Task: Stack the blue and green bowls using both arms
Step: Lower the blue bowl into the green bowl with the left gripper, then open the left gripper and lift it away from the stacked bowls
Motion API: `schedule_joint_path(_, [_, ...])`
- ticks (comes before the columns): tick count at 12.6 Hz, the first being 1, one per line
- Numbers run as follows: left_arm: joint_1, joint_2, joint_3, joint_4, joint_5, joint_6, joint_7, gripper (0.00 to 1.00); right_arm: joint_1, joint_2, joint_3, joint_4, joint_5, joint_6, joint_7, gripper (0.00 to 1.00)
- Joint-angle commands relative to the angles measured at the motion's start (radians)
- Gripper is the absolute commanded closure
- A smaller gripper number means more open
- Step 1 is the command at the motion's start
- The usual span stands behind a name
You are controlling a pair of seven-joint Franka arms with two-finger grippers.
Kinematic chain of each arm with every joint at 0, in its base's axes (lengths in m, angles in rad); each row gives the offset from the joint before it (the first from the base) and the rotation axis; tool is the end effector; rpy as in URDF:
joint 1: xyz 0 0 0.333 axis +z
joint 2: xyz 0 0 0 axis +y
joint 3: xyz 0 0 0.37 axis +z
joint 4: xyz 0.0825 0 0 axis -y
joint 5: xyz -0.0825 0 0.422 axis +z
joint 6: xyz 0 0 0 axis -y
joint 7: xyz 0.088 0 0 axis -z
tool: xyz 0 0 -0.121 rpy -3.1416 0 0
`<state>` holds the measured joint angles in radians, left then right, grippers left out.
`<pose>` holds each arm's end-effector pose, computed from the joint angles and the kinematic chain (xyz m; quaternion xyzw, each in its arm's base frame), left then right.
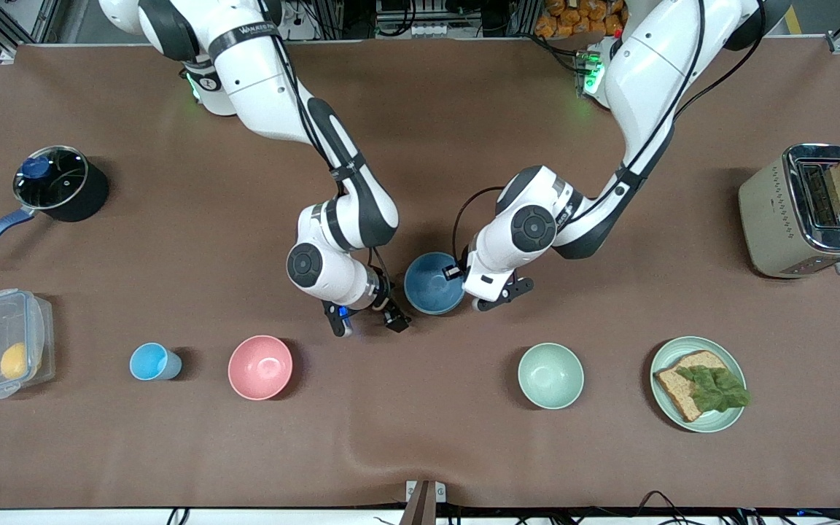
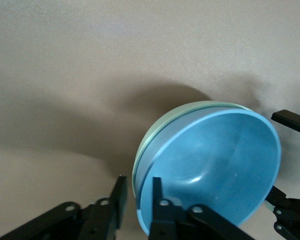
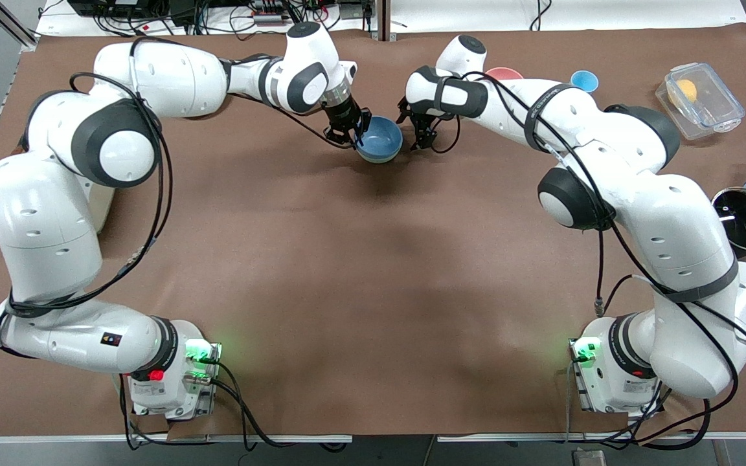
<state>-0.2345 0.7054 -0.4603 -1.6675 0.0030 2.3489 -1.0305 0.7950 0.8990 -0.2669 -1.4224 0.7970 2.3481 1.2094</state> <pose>0.6021 -0.4430 0.2363 0.9658 0.2146 -0.0947 0.1101 0.6616 0.4590 0.1720 -0.8305 0.5231 0.1182 0.1507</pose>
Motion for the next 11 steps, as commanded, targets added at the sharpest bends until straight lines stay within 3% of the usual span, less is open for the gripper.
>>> schedule_joint_path(1, [-0.013, 0.020, 0.005, 0.018, 0.026, 0.007, -0.033, 0.39, 0.007, -0.002, -0.006, 0.016, -0.022, -0.012, 0.042, 0.00])
schedule_joint_path(2, [-0.016, 0.019, 0.005, 0.022, 0.026, 0.007, -0.033, 0.34, 0.006, -0.002, -0.006, 0.016, -0.022, -0.012, 0.044, 0.00])
schedule_joint_path(4, [-0.011, 0.006, 0.005, 0.032, 0.028, 0.007, -0.034, 0.00, 0.009, -0.002, -0.006, 0.016, -0.022, -0.012, 0.044, 0.00])
schedule_joint_path(9, [0.086, -0.199, 0.008, 0.025, 0.054, -0.087, -0.026, 0.00, 0.009, -0.002, -0.009, 0.016, -0.027, -0.010, 0.041, 0.00])
schedule_joint_path(11, [0.153, -0.298, 0.002, 0.025, 0.156, -0.192, -0.022, 0.00, 0.007, -0.006, -0.012, 0.016, -0.028, -0.016, 0.039, 0.00])
